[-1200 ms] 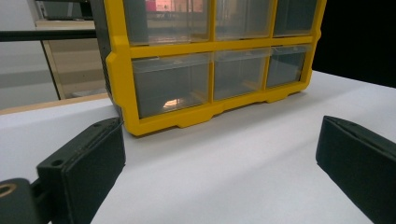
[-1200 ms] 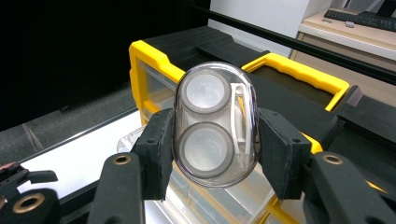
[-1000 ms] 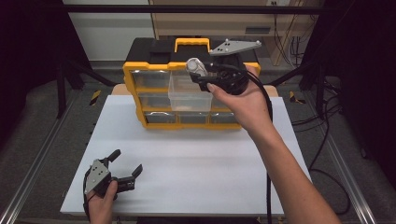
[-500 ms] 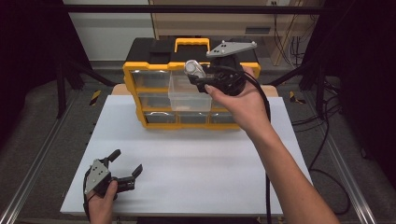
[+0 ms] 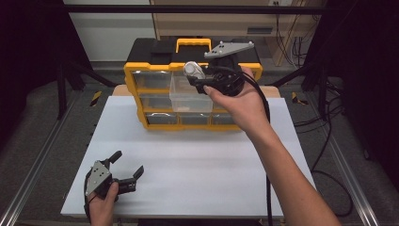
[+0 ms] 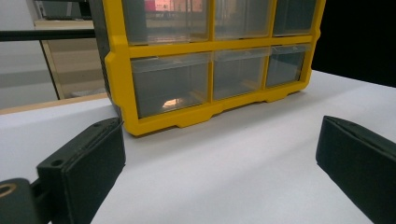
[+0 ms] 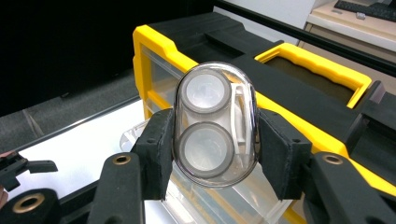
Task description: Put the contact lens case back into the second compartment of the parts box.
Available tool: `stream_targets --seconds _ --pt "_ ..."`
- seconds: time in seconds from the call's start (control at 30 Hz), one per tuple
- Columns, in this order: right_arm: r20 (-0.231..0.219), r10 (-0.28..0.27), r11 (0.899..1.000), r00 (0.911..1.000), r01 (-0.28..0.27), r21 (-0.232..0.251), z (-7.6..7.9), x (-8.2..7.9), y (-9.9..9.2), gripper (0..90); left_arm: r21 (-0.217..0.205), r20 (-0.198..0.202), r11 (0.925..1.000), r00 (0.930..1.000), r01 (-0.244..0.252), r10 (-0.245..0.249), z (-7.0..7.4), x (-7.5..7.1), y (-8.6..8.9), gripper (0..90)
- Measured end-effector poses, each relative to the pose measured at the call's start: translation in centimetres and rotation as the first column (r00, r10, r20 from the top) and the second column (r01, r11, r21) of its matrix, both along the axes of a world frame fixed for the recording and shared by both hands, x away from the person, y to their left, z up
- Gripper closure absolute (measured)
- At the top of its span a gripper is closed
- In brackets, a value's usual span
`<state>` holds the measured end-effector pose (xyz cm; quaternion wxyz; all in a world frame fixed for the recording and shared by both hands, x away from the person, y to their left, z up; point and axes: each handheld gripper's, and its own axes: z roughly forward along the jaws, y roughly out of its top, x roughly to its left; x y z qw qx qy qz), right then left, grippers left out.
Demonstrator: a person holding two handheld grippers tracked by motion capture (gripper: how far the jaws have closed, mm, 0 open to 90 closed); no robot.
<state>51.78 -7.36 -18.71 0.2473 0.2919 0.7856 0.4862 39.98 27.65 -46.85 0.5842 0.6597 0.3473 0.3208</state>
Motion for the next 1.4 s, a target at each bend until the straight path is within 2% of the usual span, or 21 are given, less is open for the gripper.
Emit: stream_targets --seconds 0.67,0.9,0.97,1.0,1.17,1.33,1.37,1.4 --pt "-0.057 -0.012 0.999 0.9983 0.009 -0.053 -0.9 1.5 0.9 49.1 0.001 0.000 1.0000 1.0000 0.002 -0.002 0.0 0.0 0.0 1.1" --pt "-0.073 -0.018 0.998 0.9972 0.013 -0.061 -1.1 2.0 1.0 49.0 0.002 0.000 1.0000 1.0000 0.003 -0.003 0.0 0.0 -0.1 1.1" --pt "-0.086 -0.005 0.998 0.9962 0.000 -0.056 -1.2 2.1 1.1 48.5 0.001 0.000 1.0000 1.0000 0.003 -0.003 0.0 0.0 0.0 1.1" --pt "-0.082 -0.011 0.999 0.9966 0.008 -0.042 -1.2 2.0 1.1 43.1 0.000 0.000 1.0000 1.0000 0.003 -0.003 0.0 0.0 0.0 1.1" --pt "-0.072 -0.012 1.000 0.9973 0.011 -0.021 -0.9 1.9 0.9 40.2 0.001 0.000 1.0000 1.0000 0.005 -0.005 0.0 0.0 -0.1 1.1" --pt "-0.052 -0.031 1.000 0.9982 0.031 0.004 -0.9 1.8 1.0 26.6 0.001 0.000 1.0000 1.0000 0.005 -0.005 0.0 0.0 -0.1 1.1" --pt "-0.052 -0.031 1.000 0.9982 0.031 0.004 -0.9 1.8 1.0 26.6 0.001 0.000 1.0000 1.0000 0.006 -0.006 0.0 0.1 -0.1 1.1" --pt "-0.041 -0.034 0.999 0.9986 0.034 0.010 -1.0 1.8 1.1 21.3 0.001 0.000 1.0000 1.0000 0.006 -0.006 0.0 0.1 -0.1 1.1"
